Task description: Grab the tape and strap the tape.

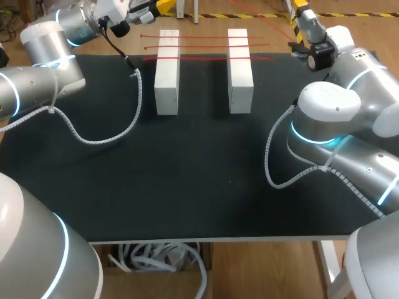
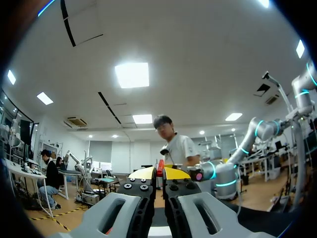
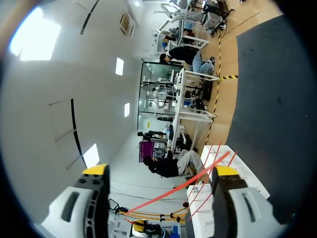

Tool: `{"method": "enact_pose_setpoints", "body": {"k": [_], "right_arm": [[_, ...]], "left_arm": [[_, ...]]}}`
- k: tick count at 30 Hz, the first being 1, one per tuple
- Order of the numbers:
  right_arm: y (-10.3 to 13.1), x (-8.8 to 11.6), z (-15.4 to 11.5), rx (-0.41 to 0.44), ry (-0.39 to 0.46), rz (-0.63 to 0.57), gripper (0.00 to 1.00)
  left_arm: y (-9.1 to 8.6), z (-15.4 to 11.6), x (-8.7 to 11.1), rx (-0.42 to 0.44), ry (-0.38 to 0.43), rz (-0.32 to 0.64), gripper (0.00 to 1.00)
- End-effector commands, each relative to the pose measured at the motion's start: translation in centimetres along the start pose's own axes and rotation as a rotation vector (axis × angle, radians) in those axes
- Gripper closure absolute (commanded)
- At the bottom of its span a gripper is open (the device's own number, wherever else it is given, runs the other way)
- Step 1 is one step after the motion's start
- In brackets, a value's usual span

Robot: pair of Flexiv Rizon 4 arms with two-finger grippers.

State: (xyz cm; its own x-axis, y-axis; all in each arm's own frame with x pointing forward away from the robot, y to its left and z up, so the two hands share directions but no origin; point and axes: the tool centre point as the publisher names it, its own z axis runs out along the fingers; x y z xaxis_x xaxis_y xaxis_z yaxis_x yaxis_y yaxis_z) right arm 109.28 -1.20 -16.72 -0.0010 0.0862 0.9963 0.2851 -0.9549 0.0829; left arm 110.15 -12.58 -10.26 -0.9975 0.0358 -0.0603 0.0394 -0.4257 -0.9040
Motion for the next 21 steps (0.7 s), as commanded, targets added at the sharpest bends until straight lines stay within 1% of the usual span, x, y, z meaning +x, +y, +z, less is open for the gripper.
{"method": "enact_pose_setpoints", "body": {"k": [1, 3, 4, 5, 6, 8, 9, 10, 13, 14, 15, 16, 18, 19, 20, 21], "right_arm": [[-0.04, 0.05, -0.13, 0.019, -0.017, 0.034, 0.00], [-0.02, -0.03, -0.18, 0.014, -0.018, 0.034, 0.00], [-0.04, -0.04, -0.20, 0.021, -0.018, 0.041, 0.13], [-0.06, -0.09, -0.23, 0.021, -0.023, 0.045, 0.15], [-0.04, -0.16, -0.23, 0.020, -0.026, 0.047, 0.09], [-0.03, -0.18, -0.25, 0.021, -0.028, 0.052, 0.08], [-0.01, -0.20, -0.27, 0.019, -0.032, 0.054, 0.31], [0.00, -0.21, -0.27, 0.019, -0.032, 0.053, 0.51], [0.00, -0.21, -0.34, 0.021, -0.033, 0.054, 0.52], [0.00, -0.21, -0.37, 0.021, -0.032, 0.054, 0.68], [-0.01, -0.21, -0.39, 0.019, -0.034, 0.052, 0.76], [-0.01, -0.21, -0.43, 0.020, -0.033, 0.052, 0.76], [-0.01, -0.19, -0.47, 0.022, -0.032, 0.051, 0.65], [-0.01, -0.19, -0.48, 0.024, -0.032, 0.051, 0.58], [-0.01, -0.19, -0.49, 0.025, -0.032, 0.051, 0.65], [-0.01, -0.20, -0.49, 0.025, -0.032, 0.050, 0.70]], "left_arm": [[-0.04, 0.06, 0.12, -0.001, -0.004, 0.000, 1.00], [-0.04, 0.06, 0.12, -0.001, -0.004, 0.000, 1.00], [-0.04, 0.06, 0.12, -0.001, -0.004, 0.000, 1.00], [-0.04, 0.06, 0.12, -0.001, -0.004, 0.000, 1.00], [-0.04, 0.06, 0.12, -0.001, -0.004, 0.000, 1.00], [-0.04, 0.06, 0.12, -0.001, -0.004, 0.000, 1.00], [-0.04, 0.06, 0.12, -0.001, -0.004, 0.000, 1.00], [-0.04, 0.06, 0.12, -0.001, -0.004, 0.000, 1.00], [-0.04, 0.06, 0.12, -0.001, -0.004, 0.000, 1.00], [-0.04, 0.06, 0.12, -0.001, -0.004, 0.000, 1.00], [-0.04, 0.06, 0.12, -0.001, -0.004, 0.000, 1.00], [-0.04, 0.06, 0.12, -0.001, -0.004, 0.000, 1.00], [-0.04, 0.06, 0.12, -0.001, -0.004, 0.000, 1.00], [-0.04, 0.06, 0.12, -0.001, -0.004, 0.000, 1.00], [-0.04, 0.06, 0.12, -0.001, -0.004, 0.000, 1.00], [-0.04, 0.06, 0.12, -0.001, -0.004, 0.000, 1.00]]}}
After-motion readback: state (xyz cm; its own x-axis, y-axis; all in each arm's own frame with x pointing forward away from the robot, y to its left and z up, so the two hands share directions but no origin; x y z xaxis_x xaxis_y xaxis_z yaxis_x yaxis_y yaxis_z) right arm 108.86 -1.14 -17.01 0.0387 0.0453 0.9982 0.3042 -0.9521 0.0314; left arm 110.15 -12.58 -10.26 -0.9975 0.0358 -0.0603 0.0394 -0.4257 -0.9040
